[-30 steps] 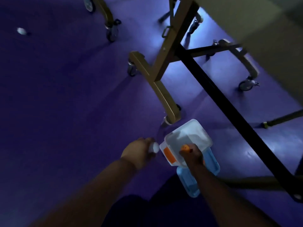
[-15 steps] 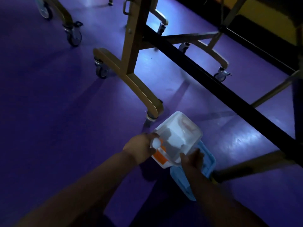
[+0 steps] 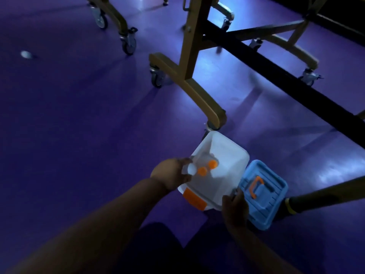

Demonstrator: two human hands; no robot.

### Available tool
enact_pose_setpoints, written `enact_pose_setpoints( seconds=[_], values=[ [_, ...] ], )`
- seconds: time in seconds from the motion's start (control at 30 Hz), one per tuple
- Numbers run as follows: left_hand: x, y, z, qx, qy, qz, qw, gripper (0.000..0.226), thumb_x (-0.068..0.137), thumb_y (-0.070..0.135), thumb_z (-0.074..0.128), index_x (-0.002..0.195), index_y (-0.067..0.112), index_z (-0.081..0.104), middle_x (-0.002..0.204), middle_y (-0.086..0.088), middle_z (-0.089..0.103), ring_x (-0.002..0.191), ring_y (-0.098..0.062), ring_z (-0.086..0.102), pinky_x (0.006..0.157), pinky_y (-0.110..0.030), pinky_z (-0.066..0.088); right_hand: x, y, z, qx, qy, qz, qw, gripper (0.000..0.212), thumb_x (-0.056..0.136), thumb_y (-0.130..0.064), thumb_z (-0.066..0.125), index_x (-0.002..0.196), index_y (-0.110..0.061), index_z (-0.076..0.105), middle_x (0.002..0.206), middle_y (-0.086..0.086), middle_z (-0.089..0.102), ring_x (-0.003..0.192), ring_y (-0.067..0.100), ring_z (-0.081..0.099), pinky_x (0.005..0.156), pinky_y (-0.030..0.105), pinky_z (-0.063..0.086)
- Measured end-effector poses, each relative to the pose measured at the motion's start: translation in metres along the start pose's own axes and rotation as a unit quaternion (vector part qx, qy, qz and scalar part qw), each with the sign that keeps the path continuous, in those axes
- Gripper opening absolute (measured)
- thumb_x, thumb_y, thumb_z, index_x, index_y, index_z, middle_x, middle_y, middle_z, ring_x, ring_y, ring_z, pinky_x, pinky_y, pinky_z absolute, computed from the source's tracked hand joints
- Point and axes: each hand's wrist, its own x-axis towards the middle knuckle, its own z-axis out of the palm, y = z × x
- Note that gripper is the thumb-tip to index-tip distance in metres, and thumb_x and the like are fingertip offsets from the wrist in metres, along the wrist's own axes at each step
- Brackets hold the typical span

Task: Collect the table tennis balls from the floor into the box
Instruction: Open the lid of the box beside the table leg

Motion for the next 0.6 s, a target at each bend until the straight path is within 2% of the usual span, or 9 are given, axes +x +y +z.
enact_pose_setpoints(
  seconds=[0.07, 0.17, 0.2, 0.27, 0.33, 0.43, 0.6],
  values=[
    [-0.012, -0.007, 0.0, 0.01, 0.0, -0.018, 1.0, 0.06, 0.084, 0.032, 0.067, 0.139, 0.027, 0.044, 0.129, -0.005, 0.059, 0.115, -0.026, 0.056, 0.089, -0.029, 0.042, -0.017, -0.004, 0.009, -0.004, -0.018, -0.038, 0.999, 0.058, 0.07, -0.03, 0.041, 0.116, 0.004, 0.055, 0.104, 0.026, 0.064, 0.096, 0.04, 0.062, 0.074, 0.036, 0.042],
    [-0.031, -0.02, -0.009, 0.031, 0.026, -0.053, 0.998, 0.062, 0.084, 0.03, 0.065, 0.14, 0.029, 0.04, 0.119, -0.003, 0.064, 0.109, -0.025, 0.059, 0.084, -0.03, 0.045, -0.036, -0.021, 0.022, 0.033, -0.081, -0.114, 0.99, 0.073, 0.072, -0.056, 0.045, 0.119, -0.001, 0.055, 0.091, 0.01, 0.063, 0.083, 0.024, 0.06, 0.067, 0.027, 0.036],
    [-0.038, -0.027, -0.014, 0.043, 0.042, -0.072, 0.996, 0.063, 0.084, 0.029, 0.064, 0.141, 0.029, 0.038, 0.116, -0.001, 0.064, 0.107, -0.024, 0.06, 0.082, -0.03, 0.046, -0.037, -0.029, 0.027, 0.044, -0.102, -0.125, 0.986, 0.07, 0.074, -0.051, 0.049, 0.125, -0.002, 0.053, 0.093, 0.007, 0.062, 0.083, 0.021, 0.059, 0.067, 0.026, 0.037],
    [-0.054, -0.043, -0.031, 0.05, 0.079, -0.108, 0.99, 0.063, 0.084, 0.025, 0.062, 0.142, 0.028, 0.036, 0.114, 0.0, 0.064, 0.104, -0.024, 0.06, 0.078, -0.029, 0.045, -0.037, -0.047, 0.037, 0.036, -0.149, -0.145, 0.978, 0.053, 0.083, -0.026, 0.056, 0.133, -0.008, 0.048, 0.106, 0.01, 0.066, 0.089, 0.025, 0.061, 0.071, 0.027, 0.041],
    [-0.073, -0.059, -0.051, 0.057, 0.109, -0.131, 0.984, 0.059, 0.085, 0.022, 0.06, 0.14, 0.026, 0.039, 0.113, -0.001, 0.063, 0.102, -0.025, 0.06, 0.074, -0.028, 0.044, -0.04, -0.07, 0.046, 0.045, -0.192, -0.177, 0.964, 0.045, 0.085, -0.011, 0.055, 0.13, -0.015, 0.049, 0.112, 0.007, 0.066, 0.093, 0.024, 0.06, 0.075, 0.03, 0.044],
    [-0.113, -0.087, -0.089, 0.074, 0.159, -0.182, 0.967, 0.051, 0.086, 0.022, 0.058, 0.136, 0.025, 0.045, 0.115, -0.002, 0.062, 0.103, -0.027, 0.06, 0.074, -0.028, 0.043, -0.049, -0.105, 0.069, 0.045, -0.23, -0.254, 0.938, 0.05, 0.075, -0.018, 0.052, 0.126, -0.015, 0.052, 0.107, 0.008, 0.068, 0.088, 0.021, 0.06, 0.071, 0.029, 0.044],
    [-0.214, -0.13, -0.15, 0.138, 0.199, -0.272, 0.931, 0.033, 0.088, 0.019, 0.056, 0.121, 0.024, 0.058, 0.115, 0.001, 0.055, 0.102, -0.026, 0.058, 0.069, -0.026, 0.038, -0.081, -0.169, 0.119, 0.014, -0.339, -0.372, 0.864, 0.051, 0.084, -0.008, 0.054, 0.133, -0.019, 0.048, 0.102, 0.008, 0.068, 0.084, 0.023, 0.061, 0.067, 0.028, 0.042]
  ],
)
